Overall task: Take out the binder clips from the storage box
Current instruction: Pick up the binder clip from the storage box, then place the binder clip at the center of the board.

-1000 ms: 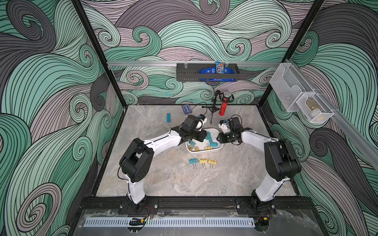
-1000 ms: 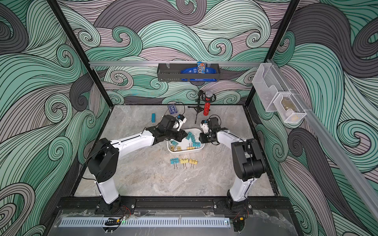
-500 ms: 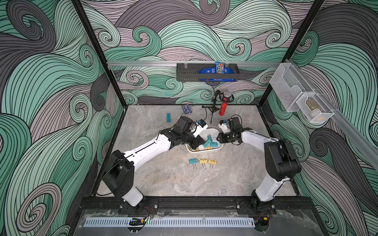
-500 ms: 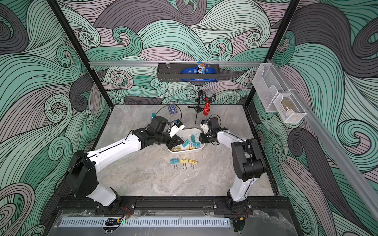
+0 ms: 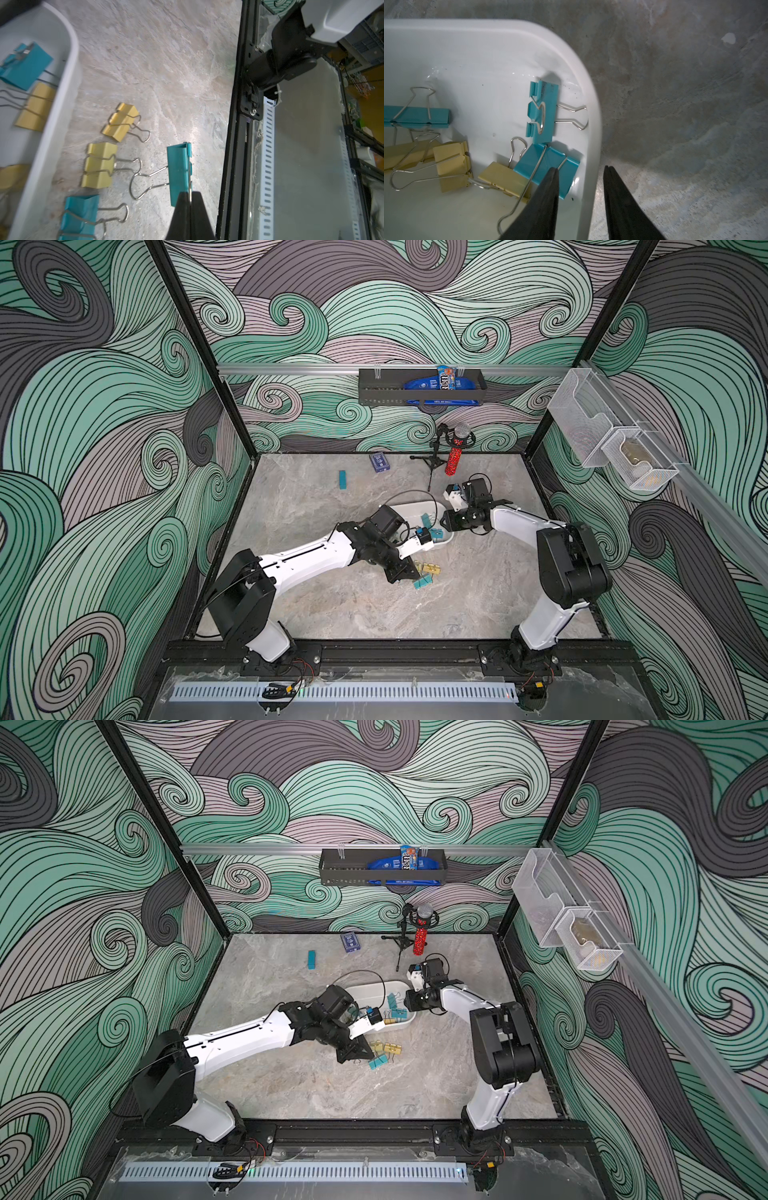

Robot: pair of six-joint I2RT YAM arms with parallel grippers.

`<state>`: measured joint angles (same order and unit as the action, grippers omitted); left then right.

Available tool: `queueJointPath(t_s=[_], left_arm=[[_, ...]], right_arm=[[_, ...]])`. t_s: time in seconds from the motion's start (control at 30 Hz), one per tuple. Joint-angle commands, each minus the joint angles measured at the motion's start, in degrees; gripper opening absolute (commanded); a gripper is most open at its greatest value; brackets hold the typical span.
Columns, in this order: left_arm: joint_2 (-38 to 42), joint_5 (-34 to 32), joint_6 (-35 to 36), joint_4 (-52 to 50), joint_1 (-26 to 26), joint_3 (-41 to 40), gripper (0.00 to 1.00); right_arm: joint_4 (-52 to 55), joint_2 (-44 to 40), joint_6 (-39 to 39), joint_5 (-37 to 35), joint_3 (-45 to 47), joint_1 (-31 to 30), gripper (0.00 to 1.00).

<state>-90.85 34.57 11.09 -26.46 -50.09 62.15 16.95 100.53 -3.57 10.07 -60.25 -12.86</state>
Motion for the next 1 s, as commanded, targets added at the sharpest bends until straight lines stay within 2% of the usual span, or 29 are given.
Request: queueJointPath(t_s=[0.0,0.37,0.63,0.97], left_arm=[[-4.06,0.53,2.42,-3.87,-2.34,2.4,0.0],[-9.78,-0.63,3.11,-1.41,-4.28,6.04,0.0],[-15.56,-1.43,6.05,-5.24,-5.74,12.52,0.0],[-20.18,-0.47,8.02,-6.31,-6.38,16.18,0.0]], right_arm=[[0.4,1.0,0.67,0.24,0.48,-0.15,0.38],[0.43,1.29,0.67,0.18,0.56,-0.18,0.38],[0.41,1.28,0.67,0.04,0.57,-0.17,0.38],[0.45,1.35,0.67,0.09,0.57,-0.18,0.38]])
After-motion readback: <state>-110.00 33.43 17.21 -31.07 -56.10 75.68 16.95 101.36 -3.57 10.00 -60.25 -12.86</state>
